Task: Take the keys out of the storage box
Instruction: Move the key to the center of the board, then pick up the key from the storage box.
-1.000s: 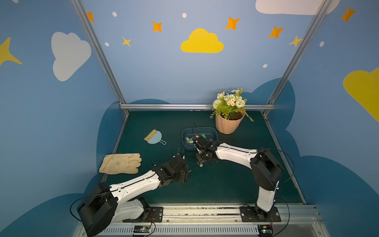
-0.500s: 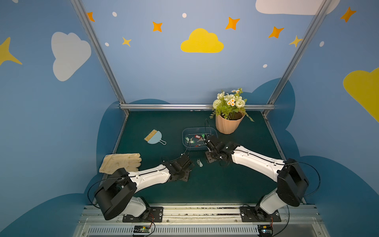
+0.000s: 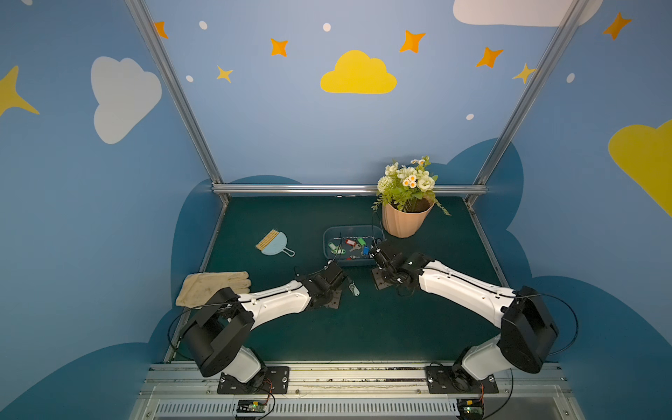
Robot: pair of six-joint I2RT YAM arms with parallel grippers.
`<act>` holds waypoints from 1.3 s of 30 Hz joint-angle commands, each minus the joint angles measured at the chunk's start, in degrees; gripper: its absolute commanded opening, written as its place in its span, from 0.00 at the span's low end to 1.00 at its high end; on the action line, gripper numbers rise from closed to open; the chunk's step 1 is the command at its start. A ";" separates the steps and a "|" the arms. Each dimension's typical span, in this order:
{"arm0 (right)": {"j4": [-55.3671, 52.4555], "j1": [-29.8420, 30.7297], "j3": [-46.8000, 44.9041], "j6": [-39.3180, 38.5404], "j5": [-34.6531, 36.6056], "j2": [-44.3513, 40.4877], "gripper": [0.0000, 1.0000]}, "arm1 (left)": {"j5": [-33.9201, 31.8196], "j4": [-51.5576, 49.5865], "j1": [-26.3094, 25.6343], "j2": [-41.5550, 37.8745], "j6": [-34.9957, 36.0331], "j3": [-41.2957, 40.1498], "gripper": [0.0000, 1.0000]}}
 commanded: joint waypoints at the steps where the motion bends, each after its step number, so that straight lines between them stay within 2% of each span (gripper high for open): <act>1: -1.11 -0.63 -1.06 0.62 0.99 -1.90 0.59 | -0.63 0.42 2.02 1.54 1.10 1.95 0.02; 5: -1.12 -1.01 -1.89 0.53 0.80 -2.80 0.60 | 1.80 1.45 3.46 2.77 1.98 2.87 0.05; 6: -1.07 -1.15 -2.10 0.57 0.77 -3.10 0.60 | 1.98 1.54 3.51 3.10 2.15 3.12 0.11; 10: -1.16 -1.53 -2.69 0.59 0.39 -4.43 0.60 | 2.72 1.09 3.82 4.40 2.25 4.19 0.23; 11: -1.18 -1.57 -2.84 0.60 0.10 -4.86 0.60 | 2.72 0.81 3.77 4.24 2.19 4.29 0.28; 13: -1.16 -1.85 -2.65 0.58 -0.81 -5.61 0.61 | 2.68 -0.21 3.80 2.99 2.01 4.30 0.48; 17: -1.16 -2.13 -0.18 -0.08 -3.34 -6.12 0.62 | 1.55 -2.80 3.90 -3.02 2.63 3.72 0.75; 21: 1.02 -2.25 4.49 -0.27 -2.91 -3.29 0.63 | 1.63 -4.31 5.79 -11.20 4.17 3.14 1.00; 25: 2.09 -3.12 12.52 -2.15 -3.95 3.40 0.64 | 6.08 1.36 9.89 -18.45 6.40 1.62 1.00; 29: 1.72 -3.82 21.93 -3.76 -3.70 12.85 0.64 | 10.44 6.94 15.49 -20.97 7.74 2.19 1.00; 34: -4.08 -4.60 36.65 -4.06 -4.32 25.71 0.63 | 14.71 7.12 23.32 -17.01 8.31 8.17 1.00; 37: -9.64 -6.68 45.79 -2.24 -6.94 32.03 0.60 | 20.74 5.25 28.65 -12.04 5.45 13.28 1.00; 39: -14.04 -8.21 51.22 -0.44 -9.04 35.28 0.59 | 22.50 2.70 30.31 -8.85 4.57 17.14 1.00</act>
